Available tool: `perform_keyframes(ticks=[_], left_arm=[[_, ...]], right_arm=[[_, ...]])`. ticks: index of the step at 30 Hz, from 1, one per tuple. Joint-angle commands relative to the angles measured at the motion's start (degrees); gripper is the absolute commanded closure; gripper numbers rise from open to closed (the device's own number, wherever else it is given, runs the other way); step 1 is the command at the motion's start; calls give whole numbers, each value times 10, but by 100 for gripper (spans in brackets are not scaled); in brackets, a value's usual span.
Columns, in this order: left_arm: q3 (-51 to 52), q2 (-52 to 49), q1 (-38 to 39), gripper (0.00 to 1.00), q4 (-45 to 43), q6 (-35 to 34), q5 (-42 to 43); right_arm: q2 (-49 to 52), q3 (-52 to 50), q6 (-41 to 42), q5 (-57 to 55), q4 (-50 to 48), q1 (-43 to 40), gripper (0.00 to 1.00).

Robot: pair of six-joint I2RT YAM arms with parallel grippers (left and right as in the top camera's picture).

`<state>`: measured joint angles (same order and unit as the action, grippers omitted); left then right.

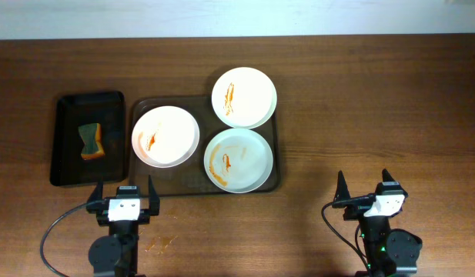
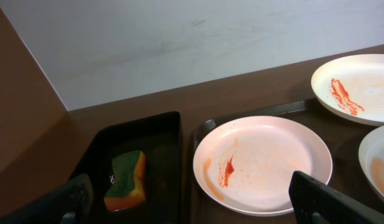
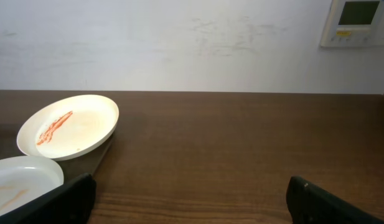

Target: Clean dirty plates on tray and stack at the side

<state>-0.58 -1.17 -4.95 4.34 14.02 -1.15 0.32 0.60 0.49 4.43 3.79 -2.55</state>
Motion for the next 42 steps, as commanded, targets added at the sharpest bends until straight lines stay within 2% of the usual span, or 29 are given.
perform_keyframes(ticks=[1, 4, 7, 9, 11, 13, 17, 20, 22, 25, 26, 28, 31, 33, 34, 36, 37, 38, 39, 40, 42], left_arm=[[0, 6, -1, 1, 3, 10, -10], [0, 6, -1, 1, -22, 10, 26], [0, 6, -1, 1, -82, 2, 151], [-5, 5, -1, 1, -105, -55, 158], [-28, 0, -1, 1, -105, -59, 161], [-75, -47, -1, 1, -106, -59, 168], [-221, -262, -1, 1, -103, -58, 217], [-341, -397, -1, 1, -42, -58, 231], [-475, -523, -1, 1, 84, -58, 230], [-642, -652, -1, 1, 239, -29, 230], [-724, -716, -1, 1, 313, -19, 230], [-818, -798, -1, 1, 428, -19, 264], [-823, -854, -1, 1, 499, -21, 302], [-822, -872, -1, 1, 549, -35, 318], [-822, -874, -1, 1, 544, -35, 318], [-830, -876, -1, 1, 534, -117, 214], [-838, -878, -1, 1, 535, -148, 163], [-858, -885, -2, 1, 541, -210, 73], [-879, -893, -9, 1, 554, -239, 32], [-896, -905, -26, 1, 562, -248, 26], [-918, -928, -74, 1, 564, -263, 12]], right_arm=[[2, -3, 6, 12, 3, -4, 2], [2, -3, 6, 12, 3, -4, 2], [2, -3, 6, 21, -31, -4, 2], [2, 1, 6, 50, -62, -4, 2], [2, 13, 6, 55, -62, -4, 2], [2, 34, 6, 56, -62, -4, 2], [55, 111, 6, 90, -62, -4, 2], [164, 183, 6, 122, -61, -4, 2], [276, 271, 6, 151, -26, -4, 2], [434, 425, 5, 192, 85, -4, 2], [520, 517, 3, 201, 167, -4, 2], [652, 663, 2, 223, 309, -4, 2], [744, 713, 6, 245, 329, -4, 2], [788, 713, 6, 335, 303, 1, 2], [806, 714, 25, 354, 288, 13, 2], [861, 752, 45, 354, 279, 87, 2], [896, 794, 45, 343, 280, 129, 2], [939, 848, 50, 320, 295, 176, 2], [993, 912, 63, 290, 317, 221, 2], [1057, 979, 85, 261, 334, 264, 2], [1132, 1040, 138, 186, 338, 312, 1]])
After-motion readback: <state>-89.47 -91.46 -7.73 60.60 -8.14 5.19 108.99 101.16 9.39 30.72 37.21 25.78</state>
